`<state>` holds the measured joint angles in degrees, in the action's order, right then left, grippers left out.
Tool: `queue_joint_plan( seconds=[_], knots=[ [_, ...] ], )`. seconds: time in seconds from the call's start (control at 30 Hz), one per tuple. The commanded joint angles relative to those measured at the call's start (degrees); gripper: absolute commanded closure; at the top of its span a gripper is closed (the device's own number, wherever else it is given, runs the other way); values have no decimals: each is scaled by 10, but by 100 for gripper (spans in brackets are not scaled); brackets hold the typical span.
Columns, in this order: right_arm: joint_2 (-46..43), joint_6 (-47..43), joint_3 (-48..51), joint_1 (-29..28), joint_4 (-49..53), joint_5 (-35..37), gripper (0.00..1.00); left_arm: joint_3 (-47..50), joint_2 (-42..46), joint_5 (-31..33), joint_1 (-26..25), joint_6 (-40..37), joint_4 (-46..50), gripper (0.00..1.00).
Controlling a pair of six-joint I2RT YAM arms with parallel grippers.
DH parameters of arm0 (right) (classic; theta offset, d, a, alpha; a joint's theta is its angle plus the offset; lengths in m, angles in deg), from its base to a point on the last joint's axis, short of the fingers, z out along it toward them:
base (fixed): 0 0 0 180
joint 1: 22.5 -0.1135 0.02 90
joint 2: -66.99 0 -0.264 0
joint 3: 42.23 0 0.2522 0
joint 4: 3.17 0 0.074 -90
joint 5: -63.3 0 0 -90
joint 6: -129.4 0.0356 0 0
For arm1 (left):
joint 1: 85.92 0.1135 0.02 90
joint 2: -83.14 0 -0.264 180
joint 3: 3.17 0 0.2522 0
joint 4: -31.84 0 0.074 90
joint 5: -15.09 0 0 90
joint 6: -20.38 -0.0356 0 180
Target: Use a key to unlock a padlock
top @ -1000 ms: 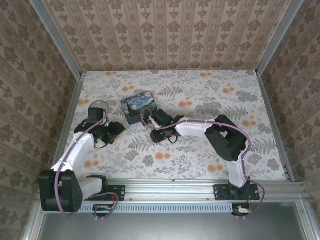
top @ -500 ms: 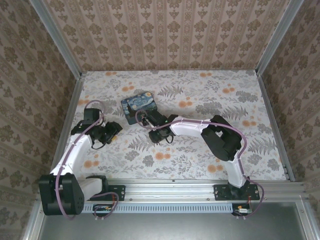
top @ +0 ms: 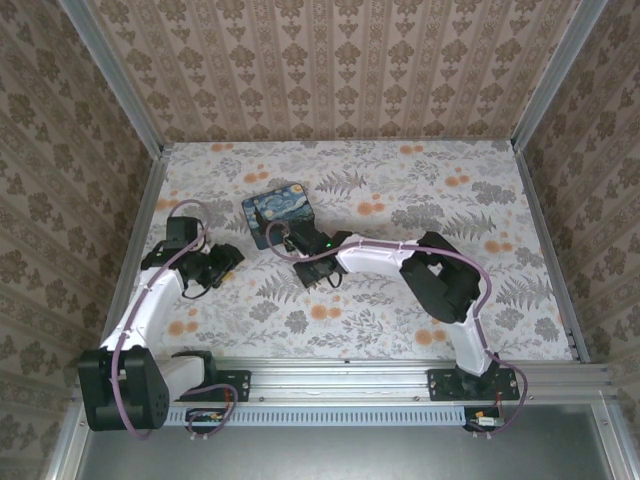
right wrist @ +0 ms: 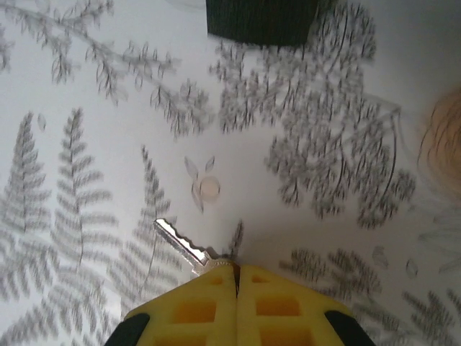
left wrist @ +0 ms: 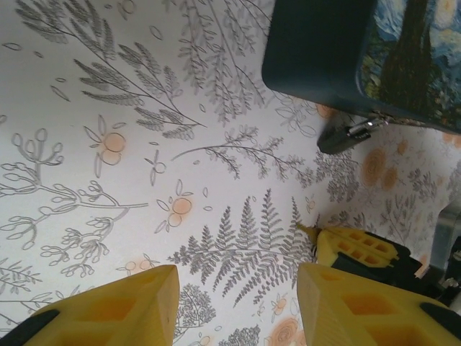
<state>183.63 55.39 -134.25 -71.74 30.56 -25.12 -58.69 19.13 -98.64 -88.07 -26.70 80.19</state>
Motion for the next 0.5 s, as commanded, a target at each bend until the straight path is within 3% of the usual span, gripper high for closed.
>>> queue_joint_plan(
  seconds=[0.0, 0.17, 0.27, 0.47],
  knots=[
    [-75, 24, 62, 29, -27, -76, 100, -31, -14, -68, -2, -44, 11, 54],
    [-156, 48, 143, 84, -80, -191, 100, -41, -45, -155, -83, -84, 11, 60],
    [-187, 74, 176, 113, -102, -248, 100, -12, -59, -223, -148, -39, -87, 65],
    [-235, 98, 200, 139, -105, -326, 100, 5, -123, -250, -214, 39, -254, 71]
  ],
)
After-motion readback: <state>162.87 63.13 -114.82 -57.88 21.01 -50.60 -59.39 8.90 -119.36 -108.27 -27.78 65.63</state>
